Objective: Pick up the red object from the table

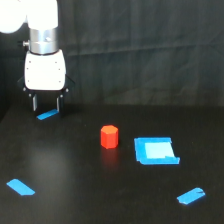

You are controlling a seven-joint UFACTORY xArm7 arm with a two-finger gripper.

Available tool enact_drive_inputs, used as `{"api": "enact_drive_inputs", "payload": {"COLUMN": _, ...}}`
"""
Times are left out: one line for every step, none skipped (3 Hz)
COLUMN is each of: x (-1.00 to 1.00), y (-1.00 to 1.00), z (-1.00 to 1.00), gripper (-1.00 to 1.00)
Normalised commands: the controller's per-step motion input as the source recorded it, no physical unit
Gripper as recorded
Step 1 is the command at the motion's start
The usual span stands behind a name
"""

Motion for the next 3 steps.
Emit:
{"api": "enact_drive_inputs", "payload": {"x": 0.07, "y": -0.06, "z": -0.05, "gripper": 0.95}}
{"api": "enact_drive_inputs", "payload": {"x": 0.61, "y": -0.18, "z": -0.09, "gripper": 0.94}}
{"api": "enact_drive_inputs", "payload": {"x": 0.87, "y": -0.69, "z": -0.24, "gripper": 0.96}}
